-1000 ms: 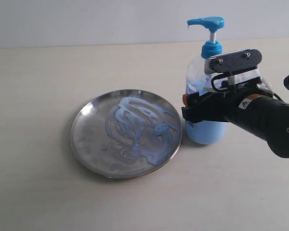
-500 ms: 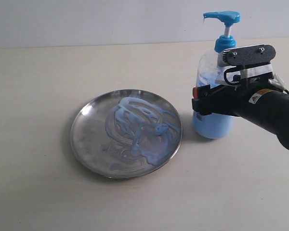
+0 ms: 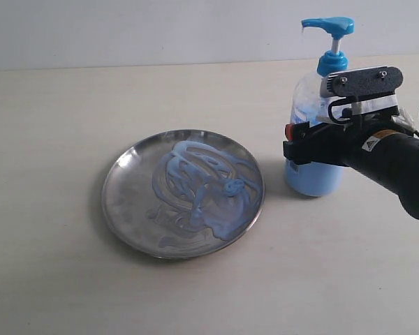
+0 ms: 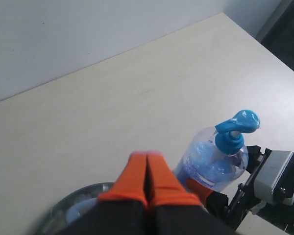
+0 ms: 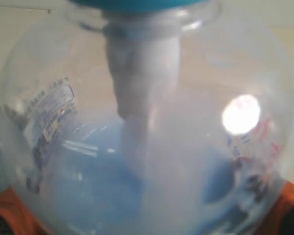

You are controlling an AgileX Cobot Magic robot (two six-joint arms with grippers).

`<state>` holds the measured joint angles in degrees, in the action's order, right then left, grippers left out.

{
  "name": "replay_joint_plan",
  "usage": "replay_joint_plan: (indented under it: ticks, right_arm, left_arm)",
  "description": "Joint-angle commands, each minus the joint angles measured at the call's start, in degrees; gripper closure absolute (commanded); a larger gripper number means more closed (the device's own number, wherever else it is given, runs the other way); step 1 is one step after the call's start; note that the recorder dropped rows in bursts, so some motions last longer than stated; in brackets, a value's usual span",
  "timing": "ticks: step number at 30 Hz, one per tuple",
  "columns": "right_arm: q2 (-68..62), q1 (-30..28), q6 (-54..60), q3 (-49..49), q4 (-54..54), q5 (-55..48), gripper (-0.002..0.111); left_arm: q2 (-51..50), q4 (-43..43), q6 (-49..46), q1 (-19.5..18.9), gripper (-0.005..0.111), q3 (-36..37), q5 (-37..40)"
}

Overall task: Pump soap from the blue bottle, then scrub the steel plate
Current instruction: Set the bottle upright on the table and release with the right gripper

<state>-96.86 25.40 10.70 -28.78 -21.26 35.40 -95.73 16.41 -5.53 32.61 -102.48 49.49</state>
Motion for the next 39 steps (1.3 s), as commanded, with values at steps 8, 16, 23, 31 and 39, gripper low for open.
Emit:
replay_joint_plan:
  ticks: [8, 16, 23, 31, 39]
  right_arm:
    - [-1.2, -2.9, -1.9, -0.8, 5.0, 17.9, 0.108]
    - [-2.0, -2.9, -4.7, -0.8, 7.5, 17.1, 0.108]
    - [-2.0, -2.9, -4.9, -0.8, 4.5, 16.1, 0.108]
    - [-2.0, -2.9, -4.7, -0.8, 3.1, 15.3, 0.108]
    - [-2.0, -2.9, -4.7, -0.8, 4.3, 15.3, 0.101]
  left_arm:
    - [0.6, -0.9, 0.3, -0.2, 0.107, -0.2, -0.2]
    - [0.6, -0.9, 0.3, -0.2, 0.107, -0.2, -0.2]
    - [0.6, -0.9, 0.3, -0.2, 0.107, -0.2, 0.0]
    - [0.4, -1.2, 0.1, -0.2, 0.107, -0.2, 1.2]
    - [0.4, -1.2, 0.1, -0.2, 0.107, -0.2, 1.5]
